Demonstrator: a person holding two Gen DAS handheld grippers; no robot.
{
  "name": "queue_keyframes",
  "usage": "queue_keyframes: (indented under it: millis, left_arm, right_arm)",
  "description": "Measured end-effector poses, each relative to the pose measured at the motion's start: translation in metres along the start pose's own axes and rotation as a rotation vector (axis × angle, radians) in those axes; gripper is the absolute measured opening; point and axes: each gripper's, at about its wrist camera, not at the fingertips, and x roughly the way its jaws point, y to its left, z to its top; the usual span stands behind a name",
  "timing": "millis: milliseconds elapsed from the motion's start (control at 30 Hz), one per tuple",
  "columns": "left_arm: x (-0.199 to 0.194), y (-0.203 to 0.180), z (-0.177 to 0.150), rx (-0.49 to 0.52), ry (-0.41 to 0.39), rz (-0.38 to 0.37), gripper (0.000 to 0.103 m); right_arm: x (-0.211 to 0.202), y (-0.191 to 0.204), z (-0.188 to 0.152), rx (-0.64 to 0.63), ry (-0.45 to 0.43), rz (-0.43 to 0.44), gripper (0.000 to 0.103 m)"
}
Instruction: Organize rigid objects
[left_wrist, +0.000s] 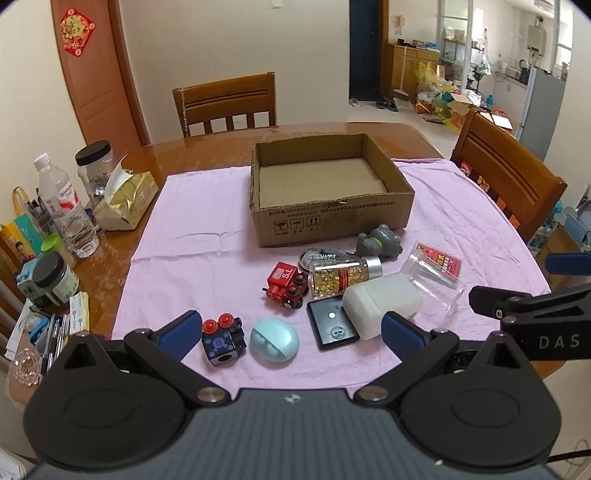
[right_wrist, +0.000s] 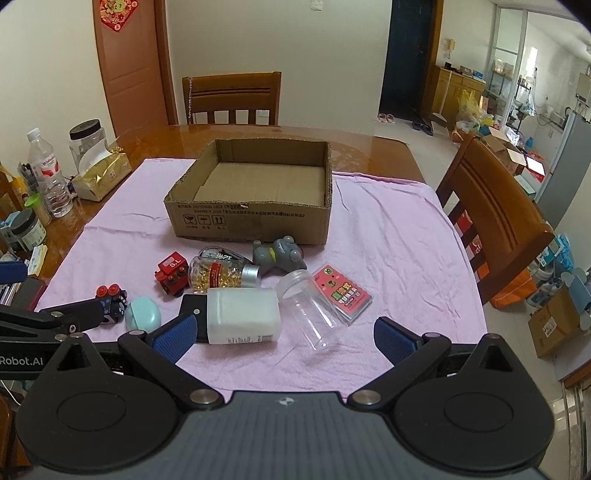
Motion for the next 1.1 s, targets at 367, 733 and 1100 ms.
queue_keyframes:
  millis: [367,733,1100]
  left_arm:
    - [0.026,0.019,-0.013,0.035,-0.011,-0.090,0.102]
    - [0.069,0.056,-0.038,0.072,0.037,-0.099,0.102]
    - [0.128,0.096,-0.041,0.014,0.104,-0.059,0.102]
  right_arm:
    - [0.017,0.004,-0.015,-0.021,-0.032,0.051,0.103]
    - [0.054,0.015,-0.035,-0.039,0.023,0.079,0.103]
    - [0.086,0.035,-0.038,-0.017,0.102,0.053,0.103]
